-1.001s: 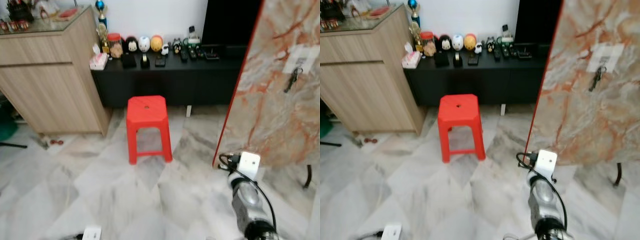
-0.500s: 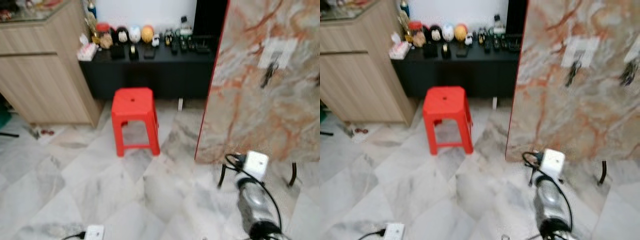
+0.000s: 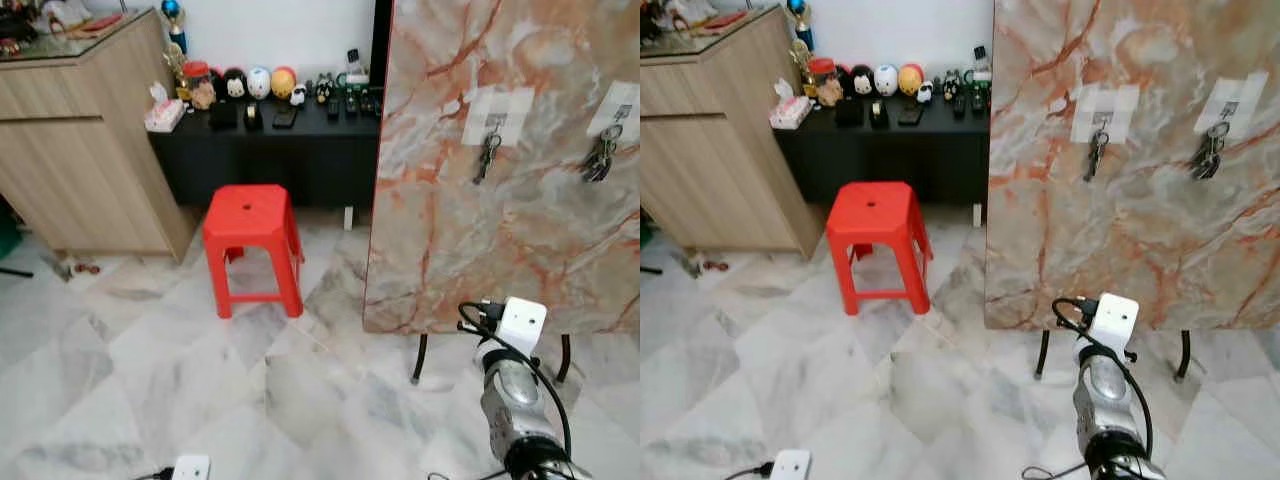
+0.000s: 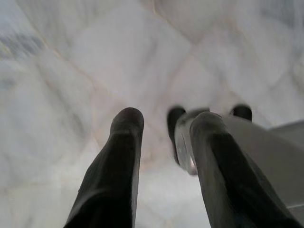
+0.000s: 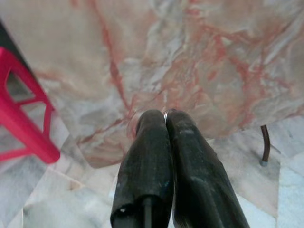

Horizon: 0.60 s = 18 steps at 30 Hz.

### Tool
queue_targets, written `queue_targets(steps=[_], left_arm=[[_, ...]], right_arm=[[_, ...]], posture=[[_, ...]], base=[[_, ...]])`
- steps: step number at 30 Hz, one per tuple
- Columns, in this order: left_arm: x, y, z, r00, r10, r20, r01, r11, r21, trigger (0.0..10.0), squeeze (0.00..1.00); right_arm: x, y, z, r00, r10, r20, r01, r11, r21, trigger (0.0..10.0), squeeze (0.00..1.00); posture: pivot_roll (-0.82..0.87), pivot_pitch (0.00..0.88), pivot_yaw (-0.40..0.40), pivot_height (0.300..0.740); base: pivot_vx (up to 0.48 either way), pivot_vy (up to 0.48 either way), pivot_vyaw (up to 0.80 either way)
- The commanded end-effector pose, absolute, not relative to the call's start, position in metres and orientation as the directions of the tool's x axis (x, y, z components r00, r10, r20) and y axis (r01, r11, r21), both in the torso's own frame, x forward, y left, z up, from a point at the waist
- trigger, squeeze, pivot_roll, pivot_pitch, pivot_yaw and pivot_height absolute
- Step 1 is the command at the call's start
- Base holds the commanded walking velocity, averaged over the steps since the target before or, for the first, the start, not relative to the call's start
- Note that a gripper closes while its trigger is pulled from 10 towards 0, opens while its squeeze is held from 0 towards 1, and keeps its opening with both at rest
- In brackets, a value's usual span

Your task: Hang keys on a hook

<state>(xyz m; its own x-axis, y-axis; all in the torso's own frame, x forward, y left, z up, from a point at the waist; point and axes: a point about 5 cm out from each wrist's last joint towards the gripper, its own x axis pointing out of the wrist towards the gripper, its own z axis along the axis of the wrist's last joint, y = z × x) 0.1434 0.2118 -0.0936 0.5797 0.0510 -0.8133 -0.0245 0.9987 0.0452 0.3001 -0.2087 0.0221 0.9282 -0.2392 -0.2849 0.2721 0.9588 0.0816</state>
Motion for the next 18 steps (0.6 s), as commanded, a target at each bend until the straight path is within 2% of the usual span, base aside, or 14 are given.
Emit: queue_targets(steps=[1, 18], left_arm=[[0.1410, 0.2092, -0.0950, 0.572, 0.040, -0.820, -0.004, 0.999, 0.047, 10.0, 0.00], [0.1415, 0.2070, -0.0952, 0.573, 0.031, -0.819, 0.003, 0.999, 0.039, 10.0, 0.00]], right_arm=[[0.3013, -0.2118, 0.0242, 0.927, -0.250, -0.278, 0.282, 0.956, 0.080, 10.0, 0.00], [0.3039, -0.2137, 0.0275, 0.926, -0.267, -0.266, 0.298, 0.951, 0.082, 10.0, 0.00]], posture=[[-0.09, 0.016, -0.014, 0.740], [-0.10, 0.000, -0.016, 0.740]], base=[[0.000, -0.300, 0.00], [0.000, -0.299, 0.00]])
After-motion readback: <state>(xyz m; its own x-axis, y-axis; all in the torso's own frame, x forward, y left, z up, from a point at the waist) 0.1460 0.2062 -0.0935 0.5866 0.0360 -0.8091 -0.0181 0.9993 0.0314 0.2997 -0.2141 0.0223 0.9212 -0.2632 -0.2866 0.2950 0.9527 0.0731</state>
